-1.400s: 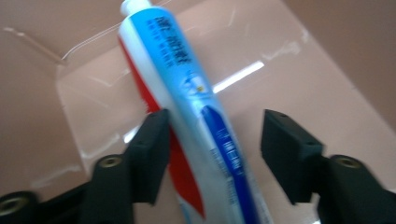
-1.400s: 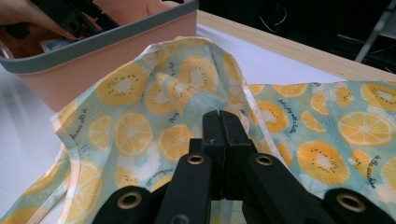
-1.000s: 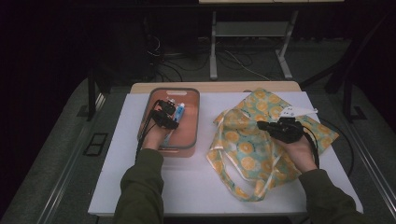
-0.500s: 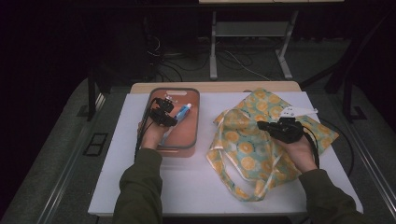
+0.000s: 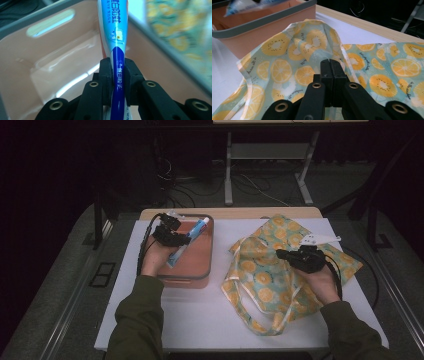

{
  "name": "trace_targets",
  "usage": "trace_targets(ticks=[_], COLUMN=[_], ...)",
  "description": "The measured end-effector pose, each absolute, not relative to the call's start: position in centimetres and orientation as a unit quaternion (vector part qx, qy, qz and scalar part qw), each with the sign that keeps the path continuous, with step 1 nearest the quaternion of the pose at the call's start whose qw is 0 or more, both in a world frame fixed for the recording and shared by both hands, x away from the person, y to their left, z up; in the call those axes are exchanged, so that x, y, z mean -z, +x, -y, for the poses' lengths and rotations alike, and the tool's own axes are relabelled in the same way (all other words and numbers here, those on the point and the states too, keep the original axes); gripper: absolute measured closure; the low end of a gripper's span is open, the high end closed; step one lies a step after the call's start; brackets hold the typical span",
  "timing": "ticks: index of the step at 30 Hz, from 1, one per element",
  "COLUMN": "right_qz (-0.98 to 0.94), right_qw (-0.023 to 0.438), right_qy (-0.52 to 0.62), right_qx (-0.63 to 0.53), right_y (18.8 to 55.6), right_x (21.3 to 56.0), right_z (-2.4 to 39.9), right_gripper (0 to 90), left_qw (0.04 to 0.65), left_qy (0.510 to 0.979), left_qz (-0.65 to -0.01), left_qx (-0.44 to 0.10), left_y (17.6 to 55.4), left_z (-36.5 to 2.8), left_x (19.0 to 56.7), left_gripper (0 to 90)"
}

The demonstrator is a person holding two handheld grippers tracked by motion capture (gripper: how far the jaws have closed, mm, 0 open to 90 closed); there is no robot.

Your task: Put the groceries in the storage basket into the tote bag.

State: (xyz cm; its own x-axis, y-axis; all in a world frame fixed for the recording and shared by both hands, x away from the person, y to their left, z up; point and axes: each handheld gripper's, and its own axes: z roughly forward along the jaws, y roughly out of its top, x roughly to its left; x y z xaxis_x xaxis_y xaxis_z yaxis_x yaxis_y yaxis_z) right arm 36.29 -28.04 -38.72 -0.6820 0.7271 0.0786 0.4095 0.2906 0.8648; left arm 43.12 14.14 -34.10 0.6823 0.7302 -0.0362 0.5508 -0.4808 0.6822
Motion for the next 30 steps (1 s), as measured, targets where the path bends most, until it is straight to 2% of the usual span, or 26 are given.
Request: trace_targets(ticks=[14, 30], right_qz=[-0.786, -0.786], right_qw=[0.168, 0.170], right_qy=[0.364, 0.363], right_qx=[-0.471, -0.471], right_y=[36.3, 36.2], right_x=[38.8, 38.8], right_z=[28.2, 28.1], right_gripper=[89.7, 89.7], left_qw=[0.395, 0.391], left_qy=[0.868, 0.887], left_qz=[-0.290, -0.243], left_qx=[-0.084, -0.042], left_y=[37.9, 34.1], left_z=[-10.4, -3.1], left_x=[31.7, 35.3], left_gripper=[78.5, 78.6])
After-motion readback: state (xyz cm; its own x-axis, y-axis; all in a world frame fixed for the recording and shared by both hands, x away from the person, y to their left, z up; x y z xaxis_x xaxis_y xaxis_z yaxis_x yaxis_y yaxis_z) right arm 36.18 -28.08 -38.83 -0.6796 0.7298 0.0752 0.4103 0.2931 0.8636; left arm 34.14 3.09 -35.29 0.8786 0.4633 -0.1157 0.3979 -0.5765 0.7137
